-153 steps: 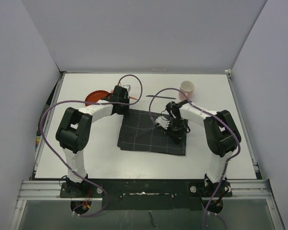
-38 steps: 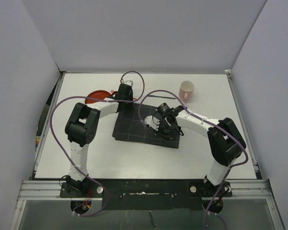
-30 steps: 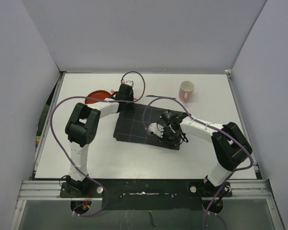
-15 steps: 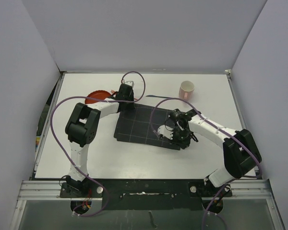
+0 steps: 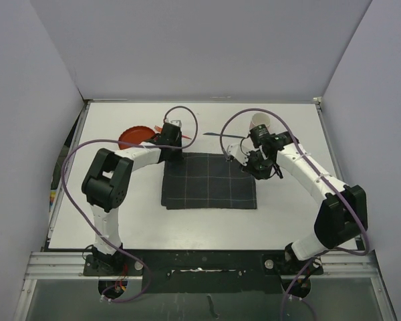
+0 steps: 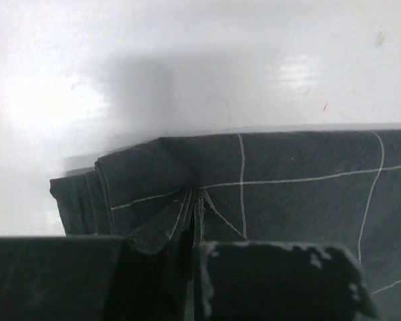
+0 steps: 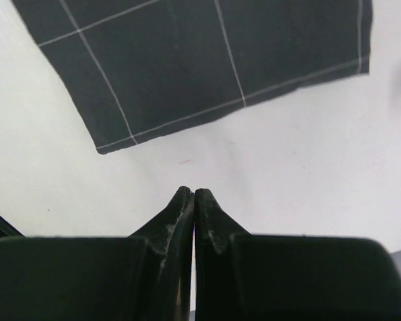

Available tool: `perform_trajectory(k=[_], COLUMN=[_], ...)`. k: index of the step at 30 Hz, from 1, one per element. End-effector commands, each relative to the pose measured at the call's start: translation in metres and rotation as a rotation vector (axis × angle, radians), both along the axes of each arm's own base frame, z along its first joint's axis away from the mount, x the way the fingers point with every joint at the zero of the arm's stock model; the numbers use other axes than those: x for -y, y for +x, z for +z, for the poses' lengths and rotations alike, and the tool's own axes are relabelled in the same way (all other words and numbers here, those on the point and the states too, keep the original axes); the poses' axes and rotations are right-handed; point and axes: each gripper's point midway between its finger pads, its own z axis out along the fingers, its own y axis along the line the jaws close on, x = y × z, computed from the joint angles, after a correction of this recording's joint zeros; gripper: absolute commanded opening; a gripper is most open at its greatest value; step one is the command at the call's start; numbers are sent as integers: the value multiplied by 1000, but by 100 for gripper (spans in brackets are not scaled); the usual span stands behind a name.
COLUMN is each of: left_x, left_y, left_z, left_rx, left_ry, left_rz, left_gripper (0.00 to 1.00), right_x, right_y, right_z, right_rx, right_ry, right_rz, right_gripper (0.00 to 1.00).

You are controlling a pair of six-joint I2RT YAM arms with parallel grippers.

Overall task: Set the dinner table for one person
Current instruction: Flatten out the napkin at the center of the board.

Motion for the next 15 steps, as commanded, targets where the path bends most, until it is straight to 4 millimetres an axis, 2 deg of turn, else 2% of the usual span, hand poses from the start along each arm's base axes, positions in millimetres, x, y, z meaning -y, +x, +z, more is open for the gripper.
perform_trajectory(k=[1,4,7,8,10,12,15], left_x=[-6,-11,-13,-14,-15,-14,-11], left_y=[-38,-51,-55,-54,-50,-44,-36], left_z=[23,21,21,21,24,29,33], left_rx=[-40,-45,-41,-39,-18,11,29], left_ry=[-16,15,24,30,43,51,60], left_rz=[25,35,35,33,30,28,14], left_gripper=[0,0,0,6,41,70,74], right_x=[7,8,7,7,6,4,2], right_y=[13,11,4,3,2,2,3], right_z=[26,24,16,14,11,10,11], right_rx=[84,69,47,40,38,36,33], right_ry=[54,77,93,95,102,116,129], right_rz=[-50,-66,-67,-69,-75,-79,-81], right_gripper=[0,0,0,0,0,0,0])
